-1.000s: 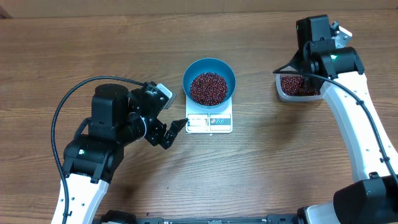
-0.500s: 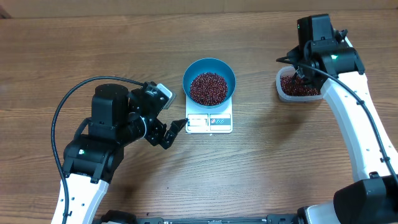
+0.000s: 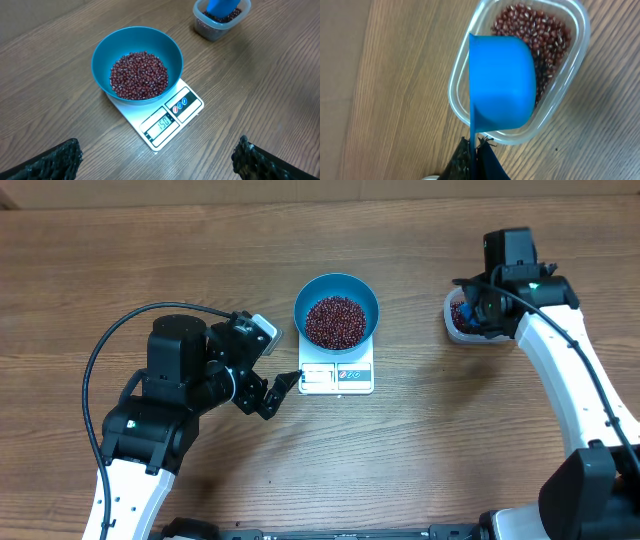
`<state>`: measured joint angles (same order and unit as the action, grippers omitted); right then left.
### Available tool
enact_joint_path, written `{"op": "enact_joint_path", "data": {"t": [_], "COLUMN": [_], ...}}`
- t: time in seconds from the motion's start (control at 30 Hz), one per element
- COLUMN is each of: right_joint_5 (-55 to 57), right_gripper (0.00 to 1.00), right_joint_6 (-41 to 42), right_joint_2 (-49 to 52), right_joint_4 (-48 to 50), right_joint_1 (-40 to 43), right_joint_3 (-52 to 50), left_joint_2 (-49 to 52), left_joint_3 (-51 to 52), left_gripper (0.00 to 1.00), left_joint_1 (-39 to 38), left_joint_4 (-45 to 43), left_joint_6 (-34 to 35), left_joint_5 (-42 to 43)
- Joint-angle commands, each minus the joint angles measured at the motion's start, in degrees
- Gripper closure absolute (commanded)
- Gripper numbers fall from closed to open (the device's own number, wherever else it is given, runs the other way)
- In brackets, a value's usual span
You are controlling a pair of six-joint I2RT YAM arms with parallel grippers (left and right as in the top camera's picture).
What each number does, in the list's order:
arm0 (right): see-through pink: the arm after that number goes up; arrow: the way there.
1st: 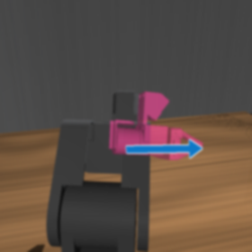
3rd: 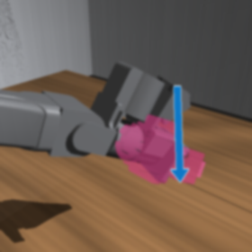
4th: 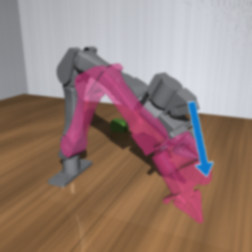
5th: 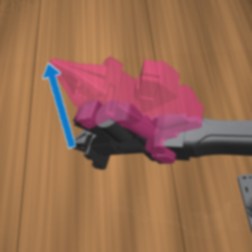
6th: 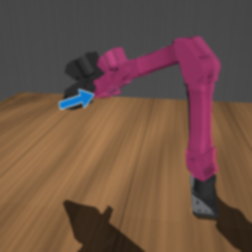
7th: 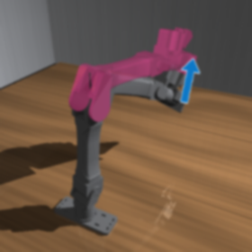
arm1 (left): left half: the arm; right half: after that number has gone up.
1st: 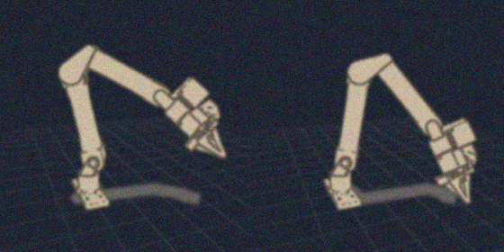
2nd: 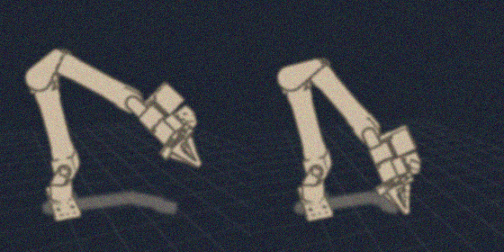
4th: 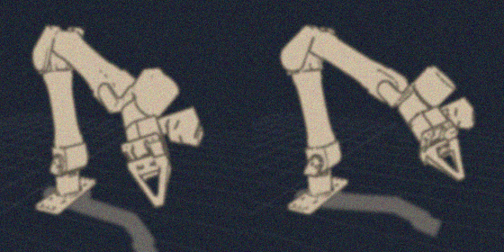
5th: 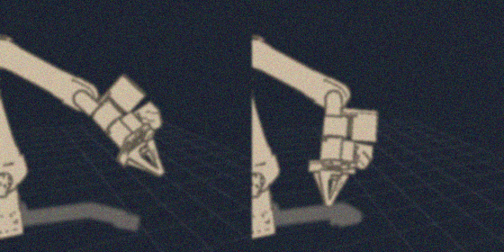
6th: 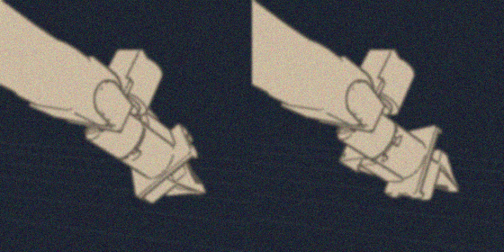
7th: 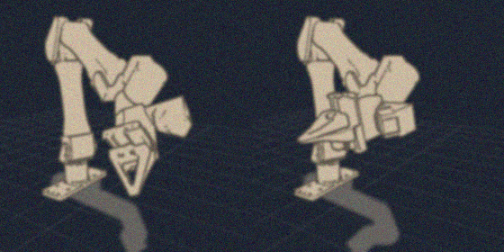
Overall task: Scoop item into bowl and weigh 150g on scale
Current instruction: 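Lower the scoop into the tub and release it with the right gripper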
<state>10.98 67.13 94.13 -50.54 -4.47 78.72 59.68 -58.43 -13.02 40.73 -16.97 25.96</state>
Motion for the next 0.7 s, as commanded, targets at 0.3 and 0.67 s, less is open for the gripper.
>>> {"op": "enact_joint_path", "data": {"t": [0.3,0.67], "right_joint_5": [-0.57,1.01], "right_gripper": [0.82,0.09], "right_joint_6": [0.63,0.55], "right_joint_2": [-0.46,-0.46], "right_joint_4": [1.01,0.39], "right_joint_1": [0.37,0.37], "right_joint_3": [-1.86,-1.86], "left_joint_2": [0.31,0.31], "left_joint_3": [-1.51,-1.51], "left_gripper": [0.01,0.0], "left_joint_1": [0.26,0.26], "left_joint_4": [-0.24,-0.22], "left_joint_6": [-1.27,-1.27], "left_joint_5": [0.87,0.87]}}
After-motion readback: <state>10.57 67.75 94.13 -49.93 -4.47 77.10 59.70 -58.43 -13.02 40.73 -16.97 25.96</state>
